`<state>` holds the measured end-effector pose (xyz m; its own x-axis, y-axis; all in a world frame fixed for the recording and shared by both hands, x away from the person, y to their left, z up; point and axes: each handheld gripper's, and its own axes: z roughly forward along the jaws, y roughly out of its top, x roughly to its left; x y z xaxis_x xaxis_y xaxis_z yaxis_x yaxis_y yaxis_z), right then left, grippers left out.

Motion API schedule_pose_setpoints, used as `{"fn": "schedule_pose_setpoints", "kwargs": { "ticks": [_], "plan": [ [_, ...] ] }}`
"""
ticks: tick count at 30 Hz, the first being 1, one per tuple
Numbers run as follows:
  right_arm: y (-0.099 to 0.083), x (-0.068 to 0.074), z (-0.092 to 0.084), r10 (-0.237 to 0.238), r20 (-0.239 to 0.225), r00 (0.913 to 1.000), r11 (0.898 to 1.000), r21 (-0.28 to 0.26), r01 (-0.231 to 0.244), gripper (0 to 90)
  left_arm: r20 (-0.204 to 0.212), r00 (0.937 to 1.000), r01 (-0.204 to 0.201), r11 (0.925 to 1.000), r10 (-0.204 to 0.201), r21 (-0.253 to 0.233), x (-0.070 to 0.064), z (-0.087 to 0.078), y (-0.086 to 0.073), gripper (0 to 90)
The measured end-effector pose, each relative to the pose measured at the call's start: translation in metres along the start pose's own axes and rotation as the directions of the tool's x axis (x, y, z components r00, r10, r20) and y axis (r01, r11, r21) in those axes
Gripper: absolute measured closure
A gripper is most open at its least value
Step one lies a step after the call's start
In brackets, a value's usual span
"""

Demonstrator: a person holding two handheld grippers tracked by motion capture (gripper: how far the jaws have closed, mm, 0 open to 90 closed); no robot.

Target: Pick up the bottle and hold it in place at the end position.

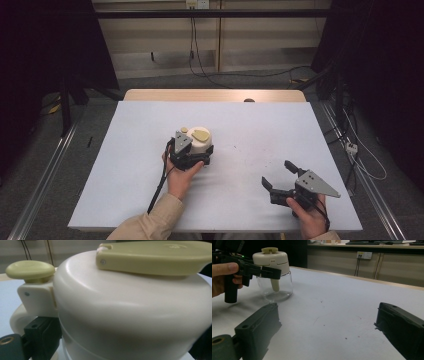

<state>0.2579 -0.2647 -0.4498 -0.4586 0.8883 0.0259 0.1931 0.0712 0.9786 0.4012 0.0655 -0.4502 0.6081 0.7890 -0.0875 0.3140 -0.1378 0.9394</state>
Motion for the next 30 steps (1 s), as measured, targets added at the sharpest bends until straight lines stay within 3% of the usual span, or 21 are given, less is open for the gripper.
{"fn": "schedule_pose_setpoints", "kwargs": {
  "ticks": [7,10,16,30],
  "plan": [
    [0.000,0.000,0.000,-0.001,-0.003,1.0000,1.000,-0.002,0.001,4.0,0.006,0.9983,-0.058,0.9980,0.059,-0.023,-0.002,0.001,0.000,5.8],
    [0.000,0.000,0.000,-0.002,-0.002,1.0000,1.000,-0.005,0.002,4.0,0.017,0.9995,-0.028,0.9989,0.028,-0.036,0.000,0.000,0.001,6.0],
    [0.000,-0.001,-0.001,-0.003,-0.002,1.0000,1.000,-0.005,0.003,4.0,0.022,0.9997,-0.003,0.9991,0.004,-0.043,0.005,0.000,0.003,6.2],
    [0.001,-0.001,-0.001,0.001,-0.002,1.0000,1.000,-0.012,-0.001,4.0,0.041,0.9991,-0.012,0.9987,0.014,-0.051,0.003,0.006,0.011,6.5]
  ]
}}
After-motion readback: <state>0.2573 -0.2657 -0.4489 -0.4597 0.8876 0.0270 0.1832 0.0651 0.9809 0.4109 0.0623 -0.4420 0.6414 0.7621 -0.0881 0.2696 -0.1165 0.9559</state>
